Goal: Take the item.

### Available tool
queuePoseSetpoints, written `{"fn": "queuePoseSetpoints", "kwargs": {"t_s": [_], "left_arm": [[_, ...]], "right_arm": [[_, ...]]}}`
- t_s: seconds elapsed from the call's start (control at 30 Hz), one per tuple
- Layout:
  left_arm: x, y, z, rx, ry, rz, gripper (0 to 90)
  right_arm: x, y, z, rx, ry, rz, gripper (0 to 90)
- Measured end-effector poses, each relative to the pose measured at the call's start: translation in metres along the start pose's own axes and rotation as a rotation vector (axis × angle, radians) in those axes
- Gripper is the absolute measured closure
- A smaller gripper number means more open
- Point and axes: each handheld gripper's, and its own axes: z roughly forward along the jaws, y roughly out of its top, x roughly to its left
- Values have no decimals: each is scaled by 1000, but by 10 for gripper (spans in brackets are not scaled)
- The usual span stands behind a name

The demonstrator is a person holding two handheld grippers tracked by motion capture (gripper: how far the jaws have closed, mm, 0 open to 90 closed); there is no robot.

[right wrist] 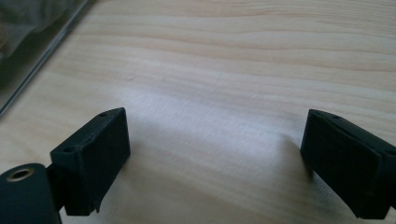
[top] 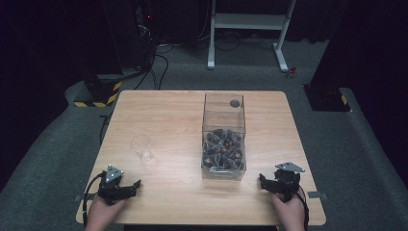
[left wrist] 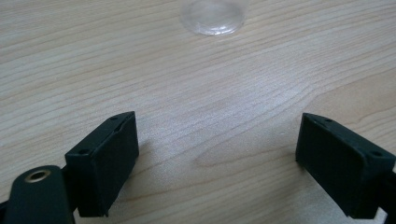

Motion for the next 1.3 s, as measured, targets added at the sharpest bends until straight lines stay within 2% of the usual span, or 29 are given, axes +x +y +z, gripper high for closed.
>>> {"fn": "queuePoseSetpoints", "kwargs": {"t_s": [0.47, 0.57, 0.67, 0.83, 0.97, 1.0, 1.1, 1.17, 1.3], "left_arm": [[0, 0, 0, 3, -3, -1, 134], [-1, 2, 3, 9, -13, 13, 93], [0, 2, 3, 10, -15, 18, 91], [-1, 2, 3, 8, -11, 10, 91], [-3, 2, 2, 6, 1, 19, 97], [-1, 0, 0, 10, -27, 26, 95], [2, 0, -2, 5, -27, 6, 150], [3, 1, -3, 12, -26, 12, 146], [6, 2, -6, -10, -33, -11, 146]], "right_arm": [[2, -4, -4, 1, 12, 0, 78], [1, -4, -4, 0, 16, -5, 79], [1, -4, -4, 0, 17, -8, 79], [1, -4, -4, -1, 16, -11, 78], [2, -4, -4, 1, 17, -8, 78], [1, -4, -4, 0, 19, -12, 78], [1, -4, -3, -1, 19, -16, 78], [1, -4, -3, -1, 19, -16, 78], [1, -4, -3, -1, 19, -16, 78]]}}
